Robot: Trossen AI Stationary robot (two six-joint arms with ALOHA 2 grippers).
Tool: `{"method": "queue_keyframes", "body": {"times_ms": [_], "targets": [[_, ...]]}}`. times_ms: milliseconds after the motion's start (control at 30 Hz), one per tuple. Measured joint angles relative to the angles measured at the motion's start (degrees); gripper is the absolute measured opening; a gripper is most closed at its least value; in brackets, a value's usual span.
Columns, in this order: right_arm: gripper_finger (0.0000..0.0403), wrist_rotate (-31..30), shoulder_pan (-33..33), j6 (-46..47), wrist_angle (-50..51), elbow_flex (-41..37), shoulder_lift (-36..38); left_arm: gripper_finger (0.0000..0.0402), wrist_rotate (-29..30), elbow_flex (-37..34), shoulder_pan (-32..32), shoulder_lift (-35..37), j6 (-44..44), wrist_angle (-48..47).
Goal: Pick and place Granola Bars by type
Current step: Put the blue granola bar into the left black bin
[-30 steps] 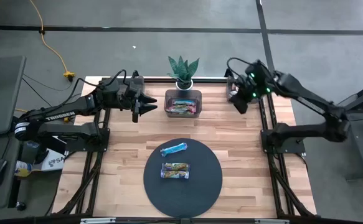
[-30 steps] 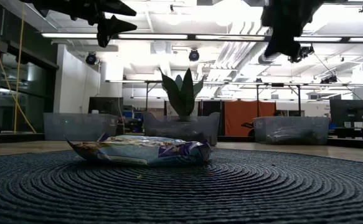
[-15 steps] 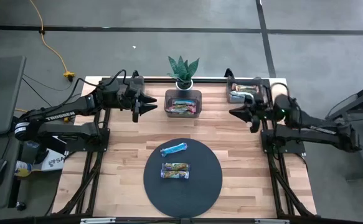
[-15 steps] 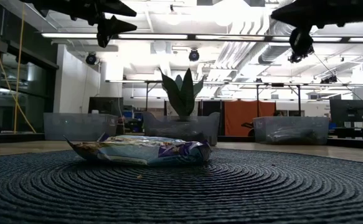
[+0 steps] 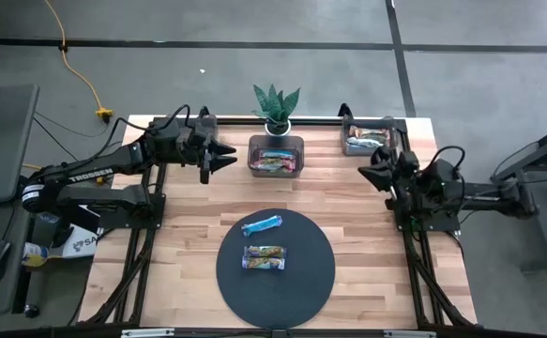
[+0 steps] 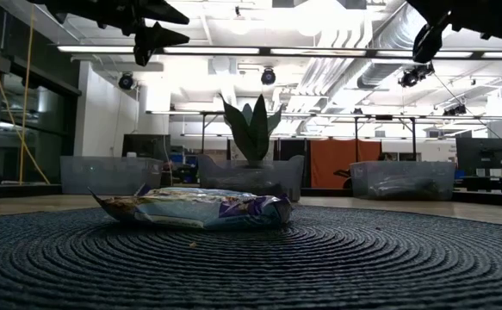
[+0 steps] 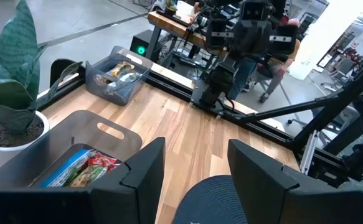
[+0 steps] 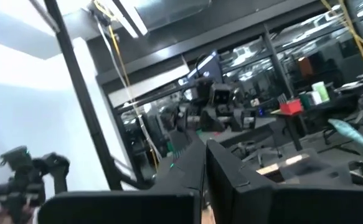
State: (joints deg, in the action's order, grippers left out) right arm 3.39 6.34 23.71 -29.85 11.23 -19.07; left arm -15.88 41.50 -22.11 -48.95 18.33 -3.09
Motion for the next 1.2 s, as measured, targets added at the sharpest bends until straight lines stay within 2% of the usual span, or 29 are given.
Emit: {"method": "queue_keyframes", "body": {"times_ms": [333,533,933,1200], "targets": [[0.0000,-2.32,-1.98,-0.32,-1.93,-5.98,0.38,0.0172,0.18,0.00,0.00,0.00,0.00,0.00],[0.0000,-3.14,-1.96,-2.71,-1.71,-6.57,2.62,0.0172,0.61,0.00,0.00,0.00,0.02,0.00],[0.0000,-4.54,-1.96,-3.07,7.10,-6.52,12.46,0.0172,0.59,0.00,0.00,0.00,0.00,0.00],[0.0000,-4.19,-1.96,-0.80,13.52,-6.52,16.19,0.0172,1.27,0.00,-0.01,0.00,0.00,0.00]]}}
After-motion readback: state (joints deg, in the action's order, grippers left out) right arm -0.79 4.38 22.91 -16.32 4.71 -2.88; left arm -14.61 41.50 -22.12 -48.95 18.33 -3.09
